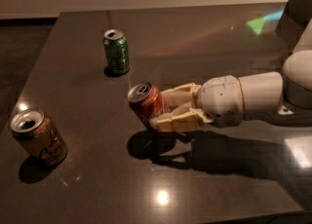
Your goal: Place coke can upright
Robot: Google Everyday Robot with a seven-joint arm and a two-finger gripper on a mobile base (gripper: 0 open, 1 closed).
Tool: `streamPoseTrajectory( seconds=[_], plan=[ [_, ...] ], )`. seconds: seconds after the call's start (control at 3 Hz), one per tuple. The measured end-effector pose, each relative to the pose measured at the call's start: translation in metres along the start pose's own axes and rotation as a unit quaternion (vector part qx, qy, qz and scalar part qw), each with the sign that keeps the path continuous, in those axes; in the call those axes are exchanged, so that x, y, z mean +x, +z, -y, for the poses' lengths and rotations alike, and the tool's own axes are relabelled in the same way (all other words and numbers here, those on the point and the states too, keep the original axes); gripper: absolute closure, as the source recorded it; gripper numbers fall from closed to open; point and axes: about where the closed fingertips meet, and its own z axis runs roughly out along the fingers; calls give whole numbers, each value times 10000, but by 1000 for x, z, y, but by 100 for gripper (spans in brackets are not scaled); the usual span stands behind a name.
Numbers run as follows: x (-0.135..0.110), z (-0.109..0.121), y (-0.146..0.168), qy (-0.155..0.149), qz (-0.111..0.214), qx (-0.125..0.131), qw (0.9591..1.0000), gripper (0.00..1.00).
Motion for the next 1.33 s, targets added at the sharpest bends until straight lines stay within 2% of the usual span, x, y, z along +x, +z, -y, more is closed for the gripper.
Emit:
streamPoseTrajectory(
  seconds=[0.33,0.67,1.0,1.33],
  plan=[
    [0,3,1,82,388,38,9992,100],
    [3,6,2,145,636,61,9979,100],
    [8,6,2,165,761,111,9969,85],
    [13,6,1,193,836,187,9961,62]
  ],
)
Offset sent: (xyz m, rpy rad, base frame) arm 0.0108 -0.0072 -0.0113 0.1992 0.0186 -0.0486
